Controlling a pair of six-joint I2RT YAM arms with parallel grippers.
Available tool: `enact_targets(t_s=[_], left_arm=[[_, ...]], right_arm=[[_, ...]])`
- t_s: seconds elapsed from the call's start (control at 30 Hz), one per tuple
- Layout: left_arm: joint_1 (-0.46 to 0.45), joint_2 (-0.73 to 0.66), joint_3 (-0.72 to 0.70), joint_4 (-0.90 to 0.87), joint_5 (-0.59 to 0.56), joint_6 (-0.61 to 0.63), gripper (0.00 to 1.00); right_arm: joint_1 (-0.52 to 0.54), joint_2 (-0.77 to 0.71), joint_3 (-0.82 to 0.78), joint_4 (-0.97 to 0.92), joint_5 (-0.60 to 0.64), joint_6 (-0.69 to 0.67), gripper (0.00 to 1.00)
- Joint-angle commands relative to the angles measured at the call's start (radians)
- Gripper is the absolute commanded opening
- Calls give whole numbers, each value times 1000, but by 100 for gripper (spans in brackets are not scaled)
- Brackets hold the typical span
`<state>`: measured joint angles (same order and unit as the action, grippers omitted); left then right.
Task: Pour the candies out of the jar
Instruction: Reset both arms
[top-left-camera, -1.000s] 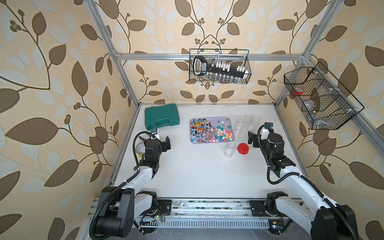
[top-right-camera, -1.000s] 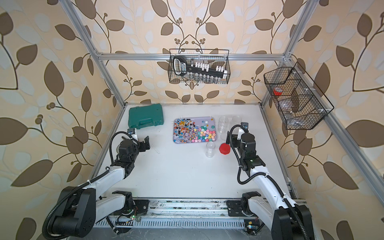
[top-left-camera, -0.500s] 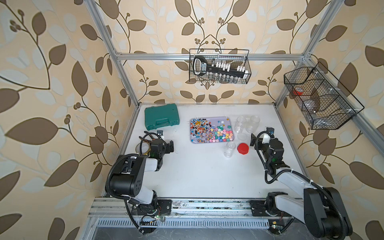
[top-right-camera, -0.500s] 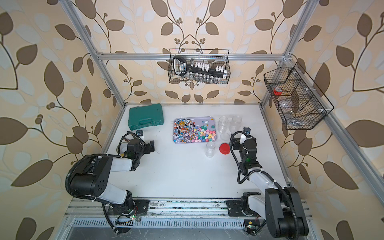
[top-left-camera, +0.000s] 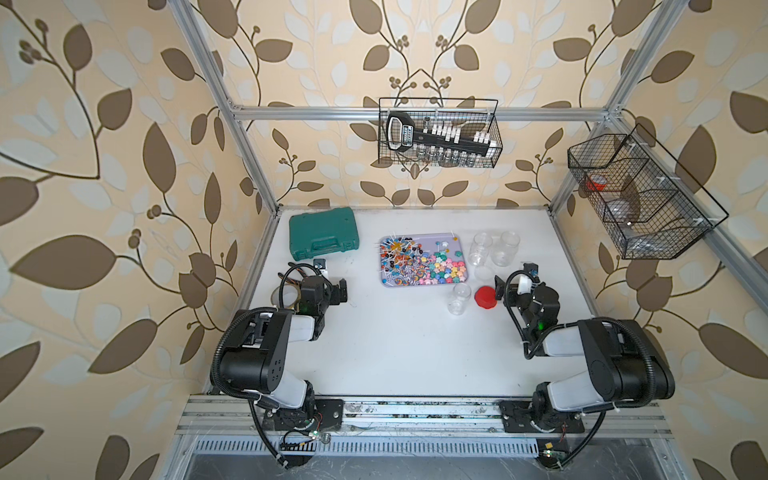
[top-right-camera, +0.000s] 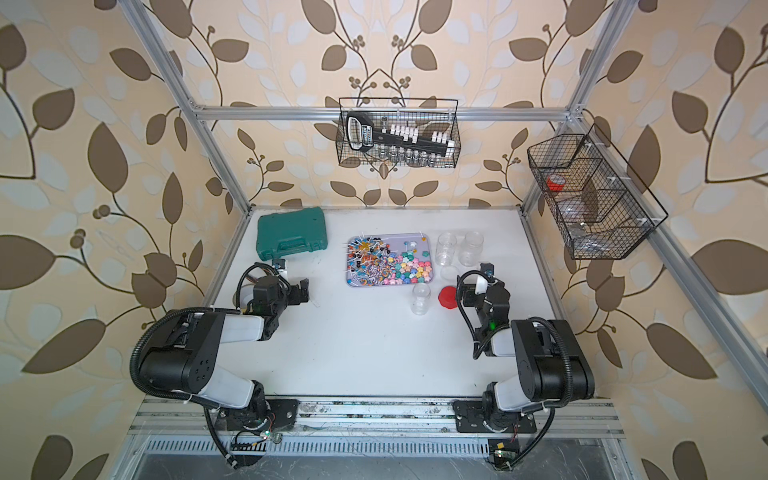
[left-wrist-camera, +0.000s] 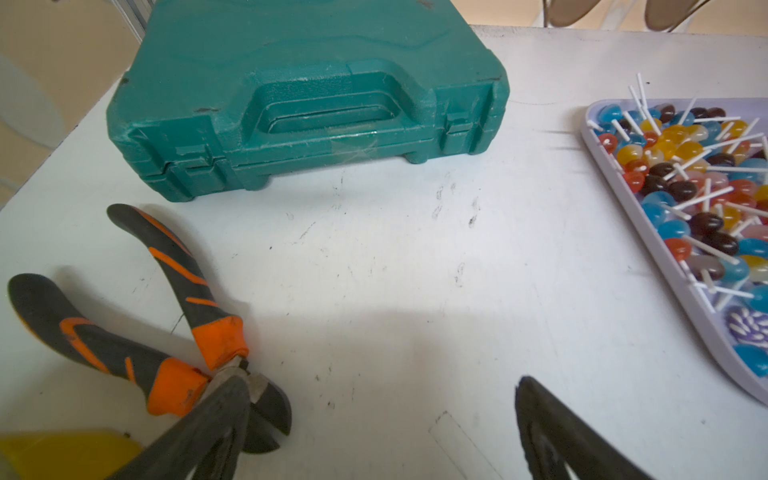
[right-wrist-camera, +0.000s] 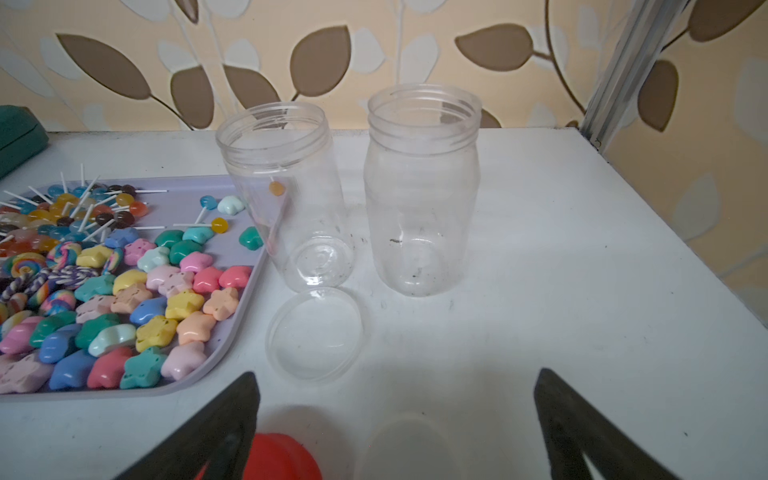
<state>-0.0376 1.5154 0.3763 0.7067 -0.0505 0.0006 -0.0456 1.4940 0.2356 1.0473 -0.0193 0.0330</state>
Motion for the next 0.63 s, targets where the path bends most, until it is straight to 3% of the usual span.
enact_targets(t_s=[0.0,0.6], left_arm=[[6,-15,21,19,21,12,99],[25,-7,36,-3,51,7,99]], right_arm=[[-13,5,3,80,-46,22,99],[-15,1,-1,84,-80,10,99]])
